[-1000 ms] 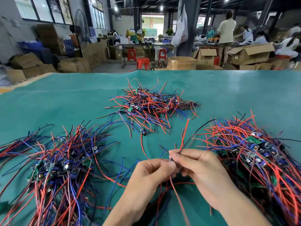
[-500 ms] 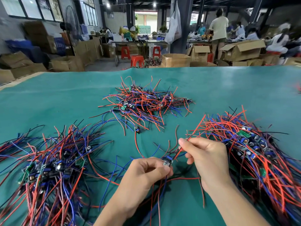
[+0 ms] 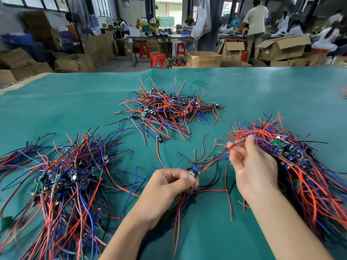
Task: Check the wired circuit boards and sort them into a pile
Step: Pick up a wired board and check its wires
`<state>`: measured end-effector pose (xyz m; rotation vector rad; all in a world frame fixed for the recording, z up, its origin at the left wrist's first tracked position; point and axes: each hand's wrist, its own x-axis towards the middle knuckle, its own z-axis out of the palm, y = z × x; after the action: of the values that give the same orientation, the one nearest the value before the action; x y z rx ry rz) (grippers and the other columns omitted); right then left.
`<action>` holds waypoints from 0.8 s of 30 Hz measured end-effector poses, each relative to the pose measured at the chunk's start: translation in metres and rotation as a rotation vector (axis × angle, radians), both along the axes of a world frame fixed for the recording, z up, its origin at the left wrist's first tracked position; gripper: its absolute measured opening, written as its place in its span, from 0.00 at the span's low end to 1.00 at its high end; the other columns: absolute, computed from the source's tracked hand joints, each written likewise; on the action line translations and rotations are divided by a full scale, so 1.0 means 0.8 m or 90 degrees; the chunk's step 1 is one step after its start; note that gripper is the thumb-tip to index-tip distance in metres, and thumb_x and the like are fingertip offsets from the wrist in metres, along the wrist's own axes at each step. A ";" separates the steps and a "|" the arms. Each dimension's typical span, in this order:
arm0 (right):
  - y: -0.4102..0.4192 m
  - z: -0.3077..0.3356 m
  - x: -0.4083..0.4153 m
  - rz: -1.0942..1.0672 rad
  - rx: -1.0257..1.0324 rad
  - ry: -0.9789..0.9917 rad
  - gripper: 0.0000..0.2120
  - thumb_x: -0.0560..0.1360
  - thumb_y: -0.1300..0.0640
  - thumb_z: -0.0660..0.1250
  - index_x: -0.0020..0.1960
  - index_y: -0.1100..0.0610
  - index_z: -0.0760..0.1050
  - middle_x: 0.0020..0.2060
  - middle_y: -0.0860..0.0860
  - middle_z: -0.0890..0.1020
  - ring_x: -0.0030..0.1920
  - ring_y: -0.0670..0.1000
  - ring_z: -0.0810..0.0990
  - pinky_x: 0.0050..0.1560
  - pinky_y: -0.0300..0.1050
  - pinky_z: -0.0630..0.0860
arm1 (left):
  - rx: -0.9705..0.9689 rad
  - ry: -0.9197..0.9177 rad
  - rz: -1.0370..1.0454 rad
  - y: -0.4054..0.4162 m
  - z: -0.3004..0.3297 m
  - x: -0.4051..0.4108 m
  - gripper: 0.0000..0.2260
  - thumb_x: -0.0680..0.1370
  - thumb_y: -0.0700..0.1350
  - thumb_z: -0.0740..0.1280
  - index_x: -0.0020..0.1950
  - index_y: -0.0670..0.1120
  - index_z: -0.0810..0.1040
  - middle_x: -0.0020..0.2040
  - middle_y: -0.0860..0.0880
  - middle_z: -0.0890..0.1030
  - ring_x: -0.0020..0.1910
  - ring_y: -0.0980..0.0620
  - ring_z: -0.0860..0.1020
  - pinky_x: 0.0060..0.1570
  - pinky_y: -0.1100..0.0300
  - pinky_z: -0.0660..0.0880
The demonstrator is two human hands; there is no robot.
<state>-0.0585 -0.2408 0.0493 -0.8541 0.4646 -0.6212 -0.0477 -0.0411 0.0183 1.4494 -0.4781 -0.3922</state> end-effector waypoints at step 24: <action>0.034 -0.001 -0.013 0.185 -0.218 0.059 0.05 0.74 0.63 0.74 0.39 0.60 0.82 0.31 0.51 0.82 0.32 0.46 0.79 0.34 0.36 0.75 | 0.013 0.045 -0.021 0.000 0.001 -0.004 0.09 0.81 0.40 0.66 0.43 0.41 0.83 0.33 0.45 0.81 0.29 0.52 0.77 0.30 0.64 0.73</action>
<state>-0.0686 -0.2133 0.0489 -1.2548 0.3117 -0.3974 -0.0506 -0.0407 0.0194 1.4441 -0.4435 -0.4746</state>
